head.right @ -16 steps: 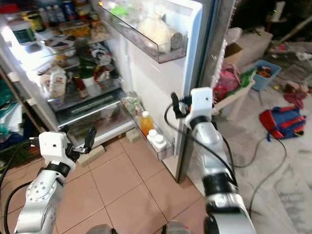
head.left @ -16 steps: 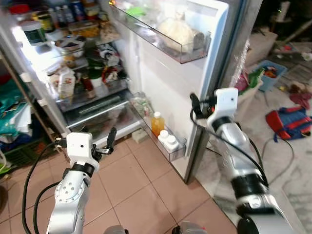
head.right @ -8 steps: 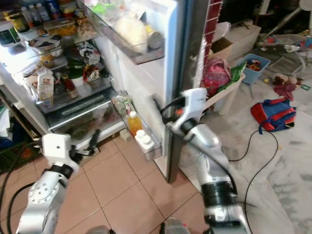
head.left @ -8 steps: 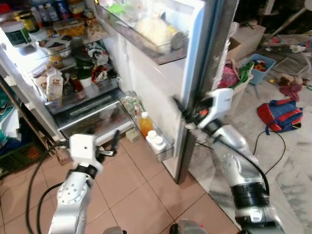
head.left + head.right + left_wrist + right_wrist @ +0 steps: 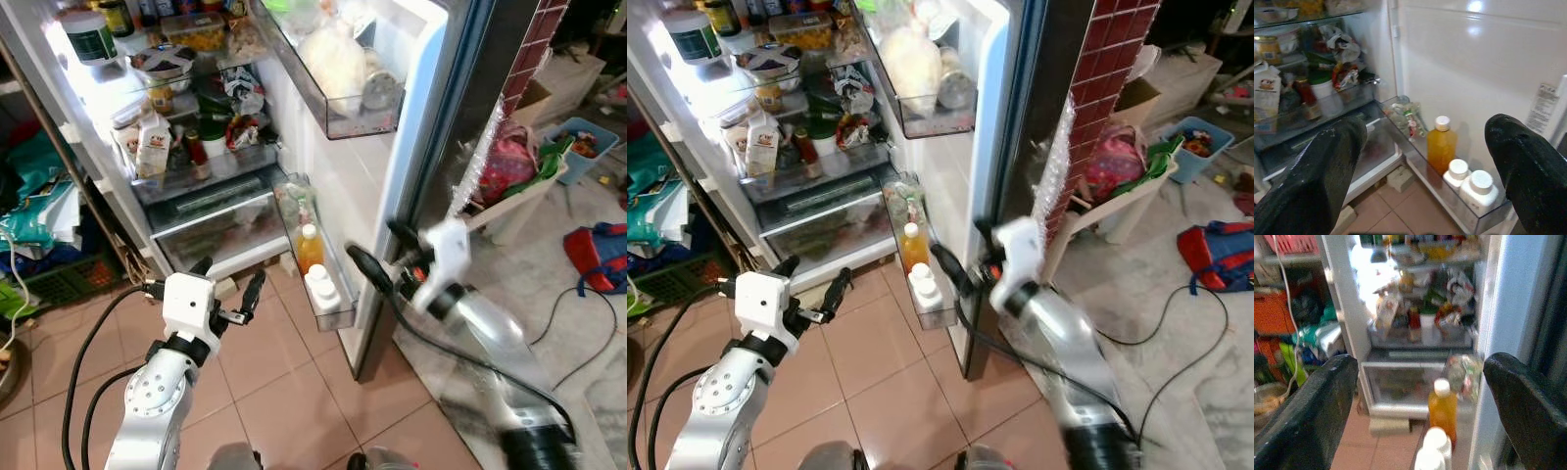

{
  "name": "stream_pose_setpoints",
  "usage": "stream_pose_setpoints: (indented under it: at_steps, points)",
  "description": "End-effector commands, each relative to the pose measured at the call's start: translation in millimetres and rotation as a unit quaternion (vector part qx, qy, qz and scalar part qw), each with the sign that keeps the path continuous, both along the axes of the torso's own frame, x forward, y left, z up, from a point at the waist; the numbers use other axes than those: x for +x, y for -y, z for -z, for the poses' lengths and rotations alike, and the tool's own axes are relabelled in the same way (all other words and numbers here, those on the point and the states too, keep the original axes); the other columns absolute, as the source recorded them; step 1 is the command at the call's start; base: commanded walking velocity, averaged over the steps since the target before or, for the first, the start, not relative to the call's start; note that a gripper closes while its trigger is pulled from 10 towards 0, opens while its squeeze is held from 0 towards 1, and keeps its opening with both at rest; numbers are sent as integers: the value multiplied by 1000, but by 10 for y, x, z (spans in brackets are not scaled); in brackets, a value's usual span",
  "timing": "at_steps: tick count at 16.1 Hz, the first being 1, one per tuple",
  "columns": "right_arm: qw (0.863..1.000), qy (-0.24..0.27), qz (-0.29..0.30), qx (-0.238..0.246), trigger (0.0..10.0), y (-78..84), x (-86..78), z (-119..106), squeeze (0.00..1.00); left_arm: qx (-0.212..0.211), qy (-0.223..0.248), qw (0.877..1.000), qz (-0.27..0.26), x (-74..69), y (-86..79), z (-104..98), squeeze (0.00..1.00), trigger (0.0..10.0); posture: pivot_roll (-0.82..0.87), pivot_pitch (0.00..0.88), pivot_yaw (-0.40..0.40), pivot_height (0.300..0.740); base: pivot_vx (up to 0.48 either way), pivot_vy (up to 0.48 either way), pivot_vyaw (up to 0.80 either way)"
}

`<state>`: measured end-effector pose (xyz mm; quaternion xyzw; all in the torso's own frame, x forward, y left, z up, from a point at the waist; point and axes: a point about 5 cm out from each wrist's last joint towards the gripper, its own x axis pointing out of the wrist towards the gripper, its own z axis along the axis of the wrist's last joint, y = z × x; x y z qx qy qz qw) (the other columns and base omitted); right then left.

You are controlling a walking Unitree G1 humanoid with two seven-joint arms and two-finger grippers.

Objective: Restocking fridge

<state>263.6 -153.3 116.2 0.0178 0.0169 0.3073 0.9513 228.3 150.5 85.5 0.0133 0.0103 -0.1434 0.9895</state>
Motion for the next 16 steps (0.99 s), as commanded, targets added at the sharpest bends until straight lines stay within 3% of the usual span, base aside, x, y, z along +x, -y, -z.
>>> stream_pose_setpoints:
  at_steps: [1,2,3,5,7,8,9,14,16]
  points:
    - [1000,-1,-4,1,10000,65,-44,-15,0,6,6,1000,-3,-6,-17,-21,0,10000,73,48,25,740,0,0,606]
    - [1000,-13,-24,-5,10000,99,-126,37,0,6,6,1000,-2,-5,-18,-24,0,10000,72,50,25,740,0,0,794]
    - [995,-61,-81,-27,10000,197,-315,192,0,6,6,1000,0,-8,-18,-22,0,10000,68,50,26,740,0,0,788]
    - [986,-95,-113,-83,10000,346,-430,360,0,6,3,1000,2,1,-13,-17,0,10000,63,52,29,740,0,0,794]
    - [985,-90,-65,-135,10000,480,-341,433,0,6,2,1000,3,8,-7,-10,0,10000,65,53,29,740,0,0,397]
    - [984,-67,20,-163,10000,569,-145,395,0,7,1,1000,2,9,-9,-8,0,10000,68,53,29,740,0,0,0]
    - [981,-52,56,-180,10000,608,-59,365,0,8,0,1000,0,7,-12,-7,0,10000,72,53,28,740,0,0,0]
    - [975,-86,30,-201,10000,686,-120,517,0,13,-13,1000,-17,-4,-60,21,0,10000,79,57,24,740,0,0,0]
    - [974,-95,28,-202,10000,702,-175,563,0,11,-9,1000,-18,-4,-64,16,0,10000,73,59,25,740,0,-435,0]
